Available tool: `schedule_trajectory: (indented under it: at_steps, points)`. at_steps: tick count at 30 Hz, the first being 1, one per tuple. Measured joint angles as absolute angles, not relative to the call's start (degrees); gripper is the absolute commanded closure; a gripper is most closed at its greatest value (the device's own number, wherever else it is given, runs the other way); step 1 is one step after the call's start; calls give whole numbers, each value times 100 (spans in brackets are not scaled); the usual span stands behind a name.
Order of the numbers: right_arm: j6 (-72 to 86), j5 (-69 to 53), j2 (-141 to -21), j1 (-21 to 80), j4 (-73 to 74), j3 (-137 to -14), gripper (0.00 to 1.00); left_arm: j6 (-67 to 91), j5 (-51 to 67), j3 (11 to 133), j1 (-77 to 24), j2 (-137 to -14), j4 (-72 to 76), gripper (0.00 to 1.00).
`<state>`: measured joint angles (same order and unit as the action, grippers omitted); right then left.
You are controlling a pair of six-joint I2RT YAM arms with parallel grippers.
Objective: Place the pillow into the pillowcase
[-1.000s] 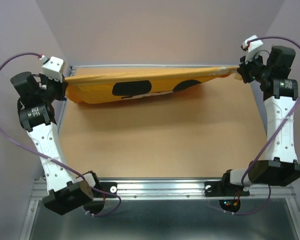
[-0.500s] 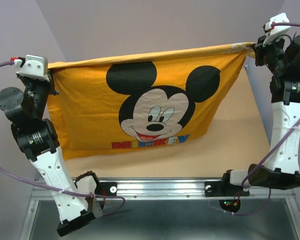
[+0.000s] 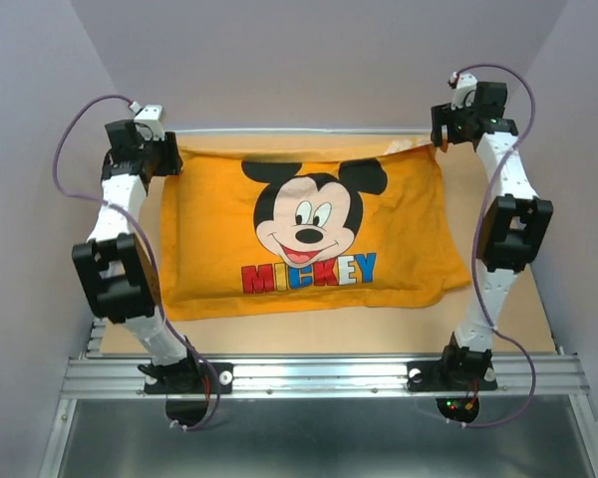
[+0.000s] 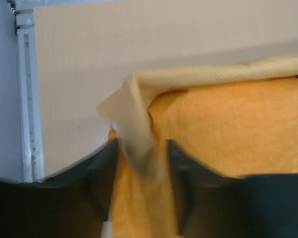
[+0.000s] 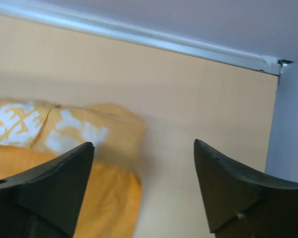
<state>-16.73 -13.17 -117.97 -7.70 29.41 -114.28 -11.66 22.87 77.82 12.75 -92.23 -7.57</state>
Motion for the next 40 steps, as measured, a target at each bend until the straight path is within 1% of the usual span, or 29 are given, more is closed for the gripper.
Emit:
schedule_trajectory:
  at_steps: [1,2,4,5,7,10,14,19,22,24,27,31,33,36,40]
  points:
    - [-1675,-1144,-12147,-760,2947,-11773,0,-1033,2021,8226,1243,-9758,-834,14]
    - [-1586,-838,-12726,-760,2969,-12352,0,-952,1726,8875,1256,-10328,-1079,11]
    - [-1542,-464,-13319,-786,3105,-13008,0,-812,1393,10020,1326,-11133,-1258,11]
    - [-1544,-327,-13432,-805,3133,-13113,0,-760,1260,10374,1363,-11356,-1282,1]
    - [-1562,-130,-13419,-871,3352,-13120,0,-674,1066,10792,1457,-11500,-1372,1]
    - [-1592,-78,-12912,-939,3354,-12693,0,-655,947,10798,1599,-11177,-1481,1]
    - [-1721,-338,-11546,-991,3389,-11555,0,-725,1118,10134,1704,-10368,-1457,1]
    - [-1957,-744,-10420,-965,3476,-10731,0,-965,1542,9168,1645,-9465,-1664,1]
    - [-2012,-934,-10121,-956,3638,-10361,0,-1223,1850,8801,1619,-9155,-2016,1]
    - [-2016,-1111,-9904,-956,3846,-9963,0,-1448,2084,8549,1608,-8971,-2211,1]
    - [-1896,-1459,-9616,-956,4042,-9198,0,-1702,2244,7863,1520,-8530,-2346,1]
    - [-1603,-1911,-9367,-939,4132,-8134,0,-1940,2049,6451,1050,-7653,-2290,1]
    - [-1525,-2008,-9292,-919,4136,-7767,0,-1984,1927,5990,674,-7393,-2257,1]
    - [-1387,-2086,-9085,-827,4128,-7135,0,-2001,1894,5507,333,-7244,-2150,1]
    - [-1275,-2110,-8792,-666,4058,-6705,0,-1975,1752,5271,292,-7223,-2038,1]
